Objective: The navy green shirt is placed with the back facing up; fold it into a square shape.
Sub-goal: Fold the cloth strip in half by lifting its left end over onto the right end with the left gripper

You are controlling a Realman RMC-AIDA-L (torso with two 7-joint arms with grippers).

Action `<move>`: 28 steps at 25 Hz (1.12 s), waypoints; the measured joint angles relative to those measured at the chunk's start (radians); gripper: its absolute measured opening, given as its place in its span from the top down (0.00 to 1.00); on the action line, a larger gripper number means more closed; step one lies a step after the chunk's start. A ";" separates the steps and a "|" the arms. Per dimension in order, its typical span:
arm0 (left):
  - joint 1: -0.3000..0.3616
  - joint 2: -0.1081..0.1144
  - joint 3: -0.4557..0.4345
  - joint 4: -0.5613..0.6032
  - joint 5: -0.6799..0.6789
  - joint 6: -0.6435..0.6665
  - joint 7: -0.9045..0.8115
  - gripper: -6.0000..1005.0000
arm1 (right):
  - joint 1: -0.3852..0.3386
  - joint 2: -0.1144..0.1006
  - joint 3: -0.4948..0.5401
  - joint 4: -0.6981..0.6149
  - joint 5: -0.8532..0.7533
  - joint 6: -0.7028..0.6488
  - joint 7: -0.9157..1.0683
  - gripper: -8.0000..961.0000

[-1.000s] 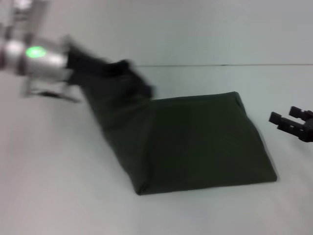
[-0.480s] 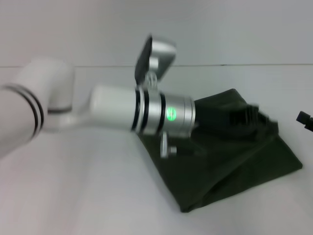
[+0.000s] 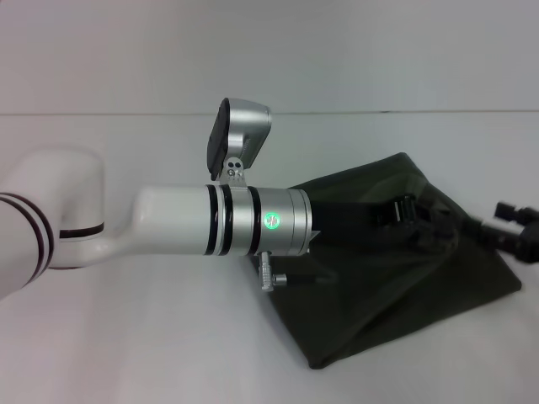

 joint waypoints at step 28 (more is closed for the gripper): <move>-0.026 -0.001 0.003 0.007 -0.012 0.046 0.066 0.93 | 0.218 0.066 -0.063 0.104 0.061 0.340 -0.171 0.06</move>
